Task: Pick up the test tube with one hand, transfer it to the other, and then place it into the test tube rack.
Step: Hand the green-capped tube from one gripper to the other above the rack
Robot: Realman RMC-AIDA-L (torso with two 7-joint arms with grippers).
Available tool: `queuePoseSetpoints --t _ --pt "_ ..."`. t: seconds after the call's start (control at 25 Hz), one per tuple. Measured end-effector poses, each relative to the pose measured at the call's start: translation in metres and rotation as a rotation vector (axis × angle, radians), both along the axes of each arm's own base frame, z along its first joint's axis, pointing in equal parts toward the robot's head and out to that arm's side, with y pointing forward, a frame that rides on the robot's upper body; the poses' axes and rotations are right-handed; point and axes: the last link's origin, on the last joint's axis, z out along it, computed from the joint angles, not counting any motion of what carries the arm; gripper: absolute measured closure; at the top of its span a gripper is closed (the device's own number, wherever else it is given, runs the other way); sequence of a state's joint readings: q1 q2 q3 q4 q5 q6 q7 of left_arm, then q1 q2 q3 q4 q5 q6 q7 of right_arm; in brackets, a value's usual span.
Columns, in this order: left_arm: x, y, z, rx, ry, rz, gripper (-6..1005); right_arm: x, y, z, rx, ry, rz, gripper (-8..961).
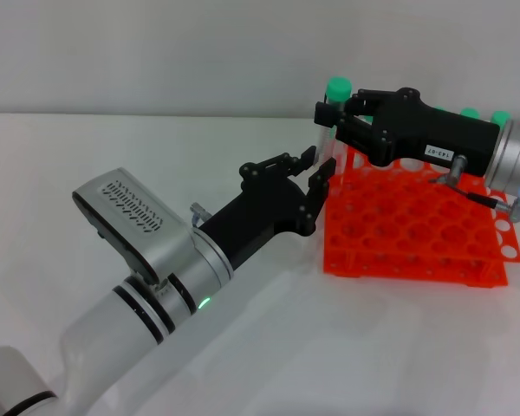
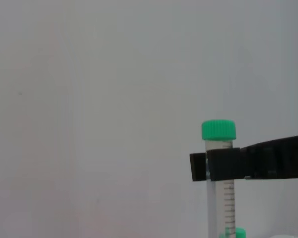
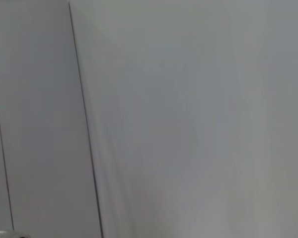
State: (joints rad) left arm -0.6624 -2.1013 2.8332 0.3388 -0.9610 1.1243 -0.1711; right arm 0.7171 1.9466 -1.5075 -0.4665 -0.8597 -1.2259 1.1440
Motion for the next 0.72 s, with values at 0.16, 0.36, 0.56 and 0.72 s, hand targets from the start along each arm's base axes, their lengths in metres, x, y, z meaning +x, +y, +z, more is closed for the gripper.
queuePoseSetpoints --t 0.16,0.36,0.56,0.72 --pt "-0.004 0.0 -0.001 -0.004 0.008 0.016 799 -0.002 0.0 0.001 0.003 0.004 0.007 749" --pt "-0.007 0.0 -0.003 -0.015 0.028 0.031 802 -0.001 0.0 0.003 0.007 0.009 0.006 743" --pt "-0.014 0.001 -0.002 0.0 0.029 0.069 742 0.002 0.002 0.005 0.031 0.014 -0.01 736" --pt "-0.03 -0.004 0.004 0.045 0.027 0.126 682 0.011 0.005 0.008 0.118 0.029 -0.049 730"
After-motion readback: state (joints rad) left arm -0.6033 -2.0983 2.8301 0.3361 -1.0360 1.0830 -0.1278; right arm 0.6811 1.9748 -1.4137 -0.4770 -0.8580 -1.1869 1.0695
